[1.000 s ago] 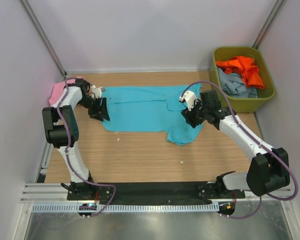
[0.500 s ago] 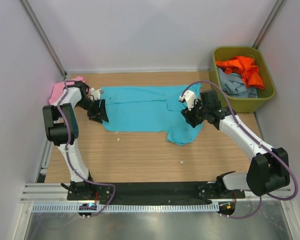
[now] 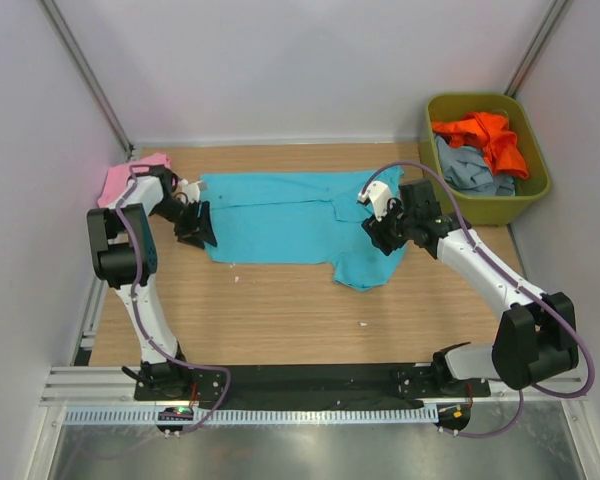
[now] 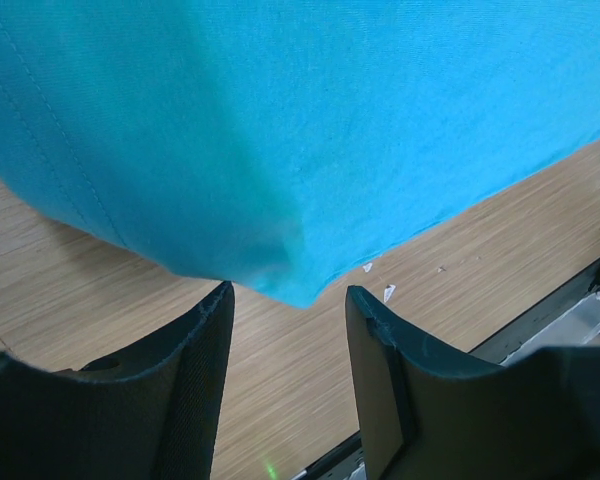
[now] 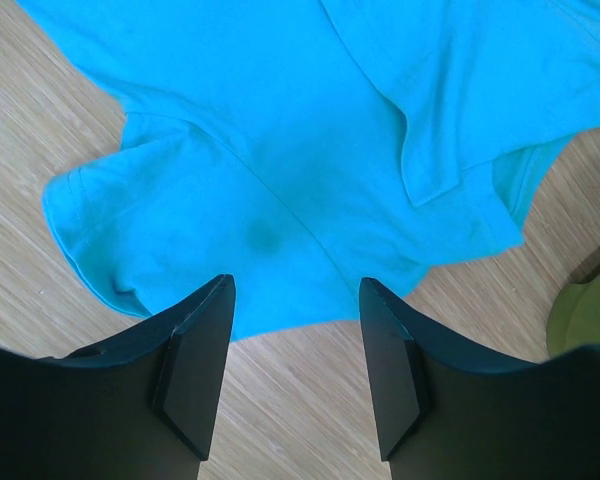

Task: Fold and stack the t-shirts
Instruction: Fold the tshirt

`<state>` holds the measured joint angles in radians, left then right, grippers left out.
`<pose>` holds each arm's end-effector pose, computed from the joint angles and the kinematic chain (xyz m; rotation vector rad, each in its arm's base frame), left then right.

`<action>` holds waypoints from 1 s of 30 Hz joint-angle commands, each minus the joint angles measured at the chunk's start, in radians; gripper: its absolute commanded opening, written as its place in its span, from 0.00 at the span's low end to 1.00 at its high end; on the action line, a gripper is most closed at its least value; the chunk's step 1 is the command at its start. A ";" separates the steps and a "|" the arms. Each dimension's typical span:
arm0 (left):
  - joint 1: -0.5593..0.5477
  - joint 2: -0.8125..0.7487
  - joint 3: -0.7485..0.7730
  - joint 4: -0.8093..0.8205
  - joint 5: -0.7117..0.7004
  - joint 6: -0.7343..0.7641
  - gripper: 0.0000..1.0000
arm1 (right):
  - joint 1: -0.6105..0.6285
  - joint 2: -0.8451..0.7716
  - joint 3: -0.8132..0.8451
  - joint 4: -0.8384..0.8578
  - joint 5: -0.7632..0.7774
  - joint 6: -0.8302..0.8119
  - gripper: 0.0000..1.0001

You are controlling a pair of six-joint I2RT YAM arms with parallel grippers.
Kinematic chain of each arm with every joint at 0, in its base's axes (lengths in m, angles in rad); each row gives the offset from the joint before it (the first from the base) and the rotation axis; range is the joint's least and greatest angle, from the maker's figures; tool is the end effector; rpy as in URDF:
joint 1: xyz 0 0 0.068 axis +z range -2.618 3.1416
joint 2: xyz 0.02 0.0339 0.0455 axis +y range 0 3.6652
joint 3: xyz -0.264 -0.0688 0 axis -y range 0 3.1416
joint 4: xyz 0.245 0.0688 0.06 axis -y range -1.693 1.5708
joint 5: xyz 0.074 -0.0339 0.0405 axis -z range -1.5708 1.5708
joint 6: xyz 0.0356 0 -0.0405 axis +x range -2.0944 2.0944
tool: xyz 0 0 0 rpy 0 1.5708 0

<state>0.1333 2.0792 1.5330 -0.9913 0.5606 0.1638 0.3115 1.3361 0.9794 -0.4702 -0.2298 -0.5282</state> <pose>0.3915 0.0334 0.1640 0.0584 2.9136 -0.8225 0.2666 0.0944 0.2610 -1.0653 2.1242 0.1722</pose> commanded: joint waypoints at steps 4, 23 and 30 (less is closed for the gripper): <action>0.006 0.036 0.042 0.029 0.019 -0.012 0.50 | 0.005 0.002 0.007 0.047 0.007 -0.007 0.59; 0.006 -0.079 -0.065 0.046 -0.266 -0.007 0.49 | 0.005 -0.009 -0.053 0.085 0.006 -0.010 0.59; 0.006 -0.137 -0.102 0.033 -0.294 -0.004 0.49 | 0.005 0.001 -0.071 0.114 0.001 -0.013 0.59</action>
<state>0.1333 1.9999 1.4242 -0.9638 0.3019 0.1444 0.3115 1.3361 0.9066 -0.4152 -0.2207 -0.5285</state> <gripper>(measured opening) 0.494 0.592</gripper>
